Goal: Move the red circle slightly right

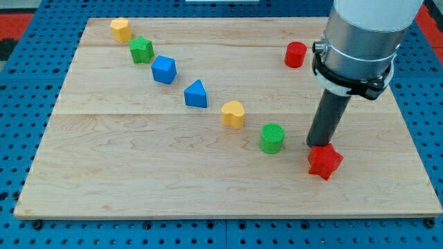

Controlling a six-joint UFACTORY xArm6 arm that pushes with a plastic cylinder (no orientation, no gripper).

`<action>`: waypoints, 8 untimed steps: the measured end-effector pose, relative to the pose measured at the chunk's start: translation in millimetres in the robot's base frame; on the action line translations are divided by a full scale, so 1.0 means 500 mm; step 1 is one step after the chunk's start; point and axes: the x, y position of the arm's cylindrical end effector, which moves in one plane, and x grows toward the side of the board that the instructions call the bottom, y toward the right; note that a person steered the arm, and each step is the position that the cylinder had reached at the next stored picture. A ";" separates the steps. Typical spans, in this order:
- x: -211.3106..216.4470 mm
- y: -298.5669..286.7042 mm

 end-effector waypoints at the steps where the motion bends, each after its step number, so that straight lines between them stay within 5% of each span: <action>1: -0.013 0.015; 6: -0.460 0.116; 8: -0.540 0.009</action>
